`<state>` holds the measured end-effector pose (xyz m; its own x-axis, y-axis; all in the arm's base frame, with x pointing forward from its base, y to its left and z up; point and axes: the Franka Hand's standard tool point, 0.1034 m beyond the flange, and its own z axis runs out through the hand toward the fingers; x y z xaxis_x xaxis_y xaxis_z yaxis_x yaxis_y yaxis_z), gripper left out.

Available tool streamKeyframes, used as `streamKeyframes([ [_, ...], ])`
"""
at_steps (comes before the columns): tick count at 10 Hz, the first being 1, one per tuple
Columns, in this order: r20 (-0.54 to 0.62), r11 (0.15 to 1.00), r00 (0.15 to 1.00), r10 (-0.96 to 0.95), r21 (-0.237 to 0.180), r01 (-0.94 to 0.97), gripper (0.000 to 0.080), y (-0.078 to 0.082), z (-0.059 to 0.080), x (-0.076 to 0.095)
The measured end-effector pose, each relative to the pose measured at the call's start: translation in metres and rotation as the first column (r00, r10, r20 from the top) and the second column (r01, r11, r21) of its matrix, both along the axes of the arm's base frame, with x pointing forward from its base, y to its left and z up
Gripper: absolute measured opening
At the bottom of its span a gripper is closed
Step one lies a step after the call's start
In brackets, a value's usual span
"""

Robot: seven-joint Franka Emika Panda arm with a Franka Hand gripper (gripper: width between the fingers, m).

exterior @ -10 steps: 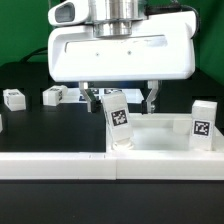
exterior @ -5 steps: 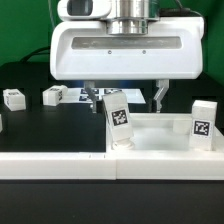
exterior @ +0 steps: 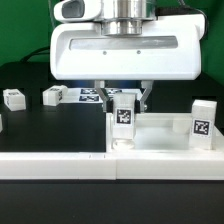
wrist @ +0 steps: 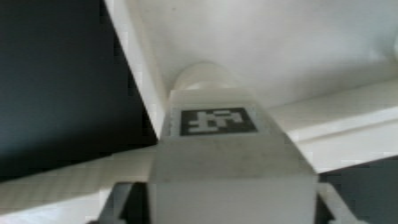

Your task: Assemble square table

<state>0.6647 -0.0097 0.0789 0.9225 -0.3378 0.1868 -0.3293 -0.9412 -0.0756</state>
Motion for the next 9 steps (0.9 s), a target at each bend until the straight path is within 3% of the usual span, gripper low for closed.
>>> streamKeyframes([
  [2,-0.007,0.976,0.976,-0.217,0.034,0.217,0.0288,-0.0013,-0.0010,0.0029],
  [4,-0.069,0.891,0.892,-0.447,0.049,0.450,0.0288,-0.0048,-0.0021,0.0073],
  [6,-0.143,0.650,0.653,-0.744,0.076,0.756,0.0288,-0.0068,-0.0025,0.0061],
  [8,-0.188,0.410,0.422,-0.887,0.104,0.906,0.0290,-0.0095,-0.0042,0.0037],
  [9,-0.196,0.337,0.351,-0.916,0.104,0.936,0.0290,-0.0098,-0.0042,0.0030],
])
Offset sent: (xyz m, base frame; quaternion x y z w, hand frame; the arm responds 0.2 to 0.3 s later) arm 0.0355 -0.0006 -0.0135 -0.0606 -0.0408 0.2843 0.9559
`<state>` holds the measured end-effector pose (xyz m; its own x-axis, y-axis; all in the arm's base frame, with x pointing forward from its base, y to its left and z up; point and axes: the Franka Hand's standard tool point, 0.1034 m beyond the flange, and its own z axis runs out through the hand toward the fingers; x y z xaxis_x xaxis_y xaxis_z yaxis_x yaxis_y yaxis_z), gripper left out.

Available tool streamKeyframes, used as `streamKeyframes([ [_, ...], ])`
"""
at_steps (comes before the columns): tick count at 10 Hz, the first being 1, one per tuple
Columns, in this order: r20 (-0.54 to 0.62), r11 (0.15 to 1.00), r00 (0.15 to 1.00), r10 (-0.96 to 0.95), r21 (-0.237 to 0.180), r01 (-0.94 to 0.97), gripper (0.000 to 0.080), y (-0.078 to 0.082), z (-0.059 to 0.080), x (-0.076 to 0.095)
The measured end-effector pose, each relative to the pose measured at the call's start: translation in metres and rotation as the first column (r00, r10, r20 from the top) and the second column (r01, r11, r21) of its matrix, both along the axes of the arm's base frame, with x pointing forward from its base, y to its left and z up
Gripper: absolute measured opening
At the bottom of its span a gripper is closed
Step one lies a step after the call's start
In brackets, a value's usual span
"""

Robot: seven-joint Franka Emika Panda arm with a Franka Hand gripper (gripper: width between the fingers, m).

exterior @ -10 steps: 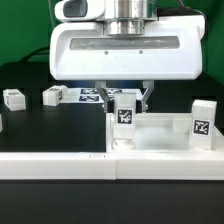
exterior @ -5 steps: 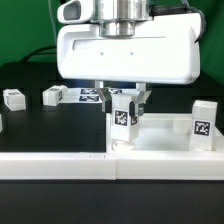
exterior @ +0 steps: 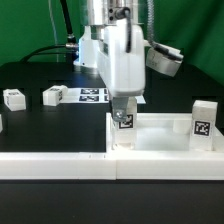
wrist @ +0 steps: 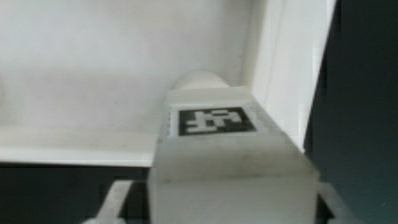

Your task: Assemble square table

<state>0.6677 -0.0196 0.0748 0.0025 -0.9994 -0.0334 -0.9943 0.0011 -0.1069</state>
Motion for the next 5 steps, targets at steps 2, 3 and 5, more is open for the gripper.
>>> streamKeyframes([
  [2,-0.006,0.997,0.997,-0.082,0.009,0.082,0.0290,0.0000,0.0000,-0.0006],
  [3,-0.006,0.999,0.999,-0.054,0.006,0.054,0.0408,0.0001,-0.0006,-0.0008],
  [5,-0.014,0.980,0.980,0.197,-0.034,-0.197,0.0577,0.0062,0.0000,-0.0009],
])
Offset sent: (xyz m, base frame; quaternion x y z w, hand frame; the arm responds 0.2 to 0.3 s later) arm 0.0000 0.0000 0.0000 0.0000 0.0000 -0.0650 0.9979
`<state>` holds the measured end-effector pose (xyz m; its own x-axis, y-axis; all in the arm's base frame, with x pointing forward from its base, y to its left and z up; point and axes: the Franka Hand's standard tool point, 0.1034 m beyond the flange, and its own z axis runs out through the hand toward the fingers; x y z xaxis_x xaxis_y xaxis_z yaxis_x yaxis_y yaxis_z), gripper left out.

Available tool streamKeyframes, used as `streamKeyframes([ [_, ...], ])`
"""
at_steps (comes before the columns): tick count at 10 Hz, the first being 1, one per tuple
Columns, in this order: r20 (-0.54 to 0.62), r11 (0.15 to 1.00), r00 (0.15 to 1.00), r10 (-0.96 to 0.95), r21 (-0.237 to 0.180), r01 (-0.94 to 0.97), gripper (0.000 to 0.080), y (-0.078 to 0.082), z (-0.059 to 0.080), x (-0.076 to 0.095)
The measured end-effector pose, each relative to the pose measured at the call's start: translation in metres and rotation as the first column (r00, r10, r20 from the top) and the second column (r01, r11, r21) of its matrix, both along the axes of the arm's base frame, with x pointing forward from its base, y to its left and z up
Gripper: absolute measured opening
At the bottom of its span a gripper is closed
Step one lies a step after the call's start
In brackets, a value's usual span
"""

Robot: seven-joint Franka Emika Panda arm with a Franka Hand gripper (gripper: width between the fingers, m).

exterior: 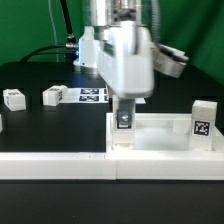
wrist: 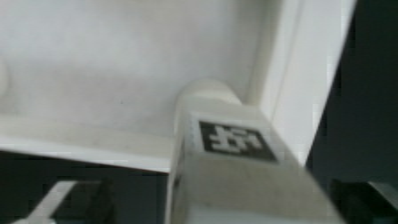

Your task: Assemble square table

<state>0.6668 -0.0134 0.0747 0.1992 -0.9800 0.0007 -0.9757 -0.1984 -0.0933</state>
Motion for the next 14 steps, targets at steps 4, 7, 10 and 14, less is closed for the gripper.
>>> streamKeyframes([
  [4,-0.007,0.914,0.915,0.404,-0.028,-0.404,0.0649,0.011,0.006,-0.001],
  [7,-0.030,0.658,0.663,0.748,-0.096,-0.746,0.0649,0.016,0.009,0.003],
  [10,-0.075,0.275,0.285,0.956,-0.122,-0.954,0.0649,0.009,0.004,0.002],
  [14,-0.070,0.310,0.320,0.945,-0.127,-0.942,0.0450,0.007,0.004,0.002],
])
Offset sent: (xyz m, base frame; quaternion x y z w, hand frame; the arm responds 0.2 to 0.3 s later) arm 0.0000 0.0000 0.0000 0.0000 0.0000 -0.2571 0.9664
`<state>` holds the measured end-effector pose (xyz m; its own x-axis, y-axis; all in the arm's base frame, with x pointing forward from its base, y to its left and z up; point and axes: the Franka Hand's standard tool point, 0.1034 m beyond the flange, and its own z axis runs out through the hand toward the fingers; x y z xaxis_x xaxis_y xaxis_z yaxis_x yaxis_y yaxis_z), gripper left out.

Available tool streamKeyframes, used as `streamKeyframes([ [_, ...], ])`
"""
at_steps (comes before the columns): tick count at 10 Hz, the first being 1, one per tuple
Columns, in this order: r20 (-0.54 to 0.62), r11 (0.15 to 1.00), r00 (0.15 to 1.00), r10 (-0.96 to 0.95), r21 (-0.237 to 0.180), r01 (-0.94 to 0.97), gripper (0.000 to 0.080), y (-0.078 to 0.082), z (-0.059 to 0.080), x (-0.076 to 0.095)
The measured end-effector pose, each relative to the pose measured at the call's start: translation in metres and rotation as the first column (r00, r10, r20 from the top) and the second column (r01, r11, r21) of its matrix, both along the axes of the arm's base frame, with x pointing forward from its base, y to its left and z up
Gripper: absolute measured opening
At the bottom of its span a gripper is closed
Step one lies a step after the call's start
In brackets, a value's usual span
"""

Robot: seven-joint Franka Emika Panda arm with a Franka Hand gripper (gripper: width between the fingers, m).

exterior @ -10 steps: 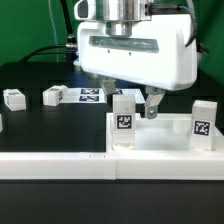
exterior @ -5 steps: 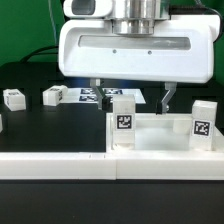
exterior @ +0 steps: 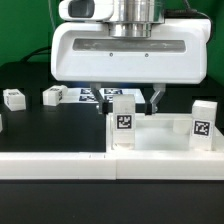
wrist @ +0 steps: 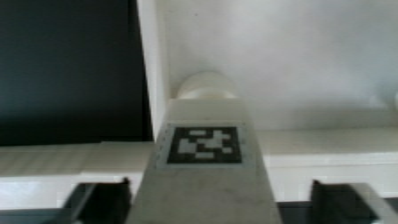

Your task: Assemble square table

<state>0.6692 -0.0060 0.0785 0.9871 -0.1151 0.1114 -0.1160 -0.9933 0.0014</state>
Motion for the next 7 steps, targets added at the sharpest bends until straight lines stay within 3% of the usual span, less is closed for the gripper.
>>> streamKeyframes([
  [1,0.001,0.997,0.997,-0.077,0.011,0.077,0.0450,0.0003,0.0000,0.0000],
  [2,0.001,0.987,0.987,-0.158,0.020,0.158,0.0283,0.0001,0.0001,0.0001],
  [5,0.032,0.909,0.909,-0.415,0.062,0.413,0.0287,-0.0033,-0.0009,0.0008],
  [7,-0.004,0.725,0.729,-0.684,0.106,0.681,0.0287,-0.0050,-0.0011,-0.0001],
])
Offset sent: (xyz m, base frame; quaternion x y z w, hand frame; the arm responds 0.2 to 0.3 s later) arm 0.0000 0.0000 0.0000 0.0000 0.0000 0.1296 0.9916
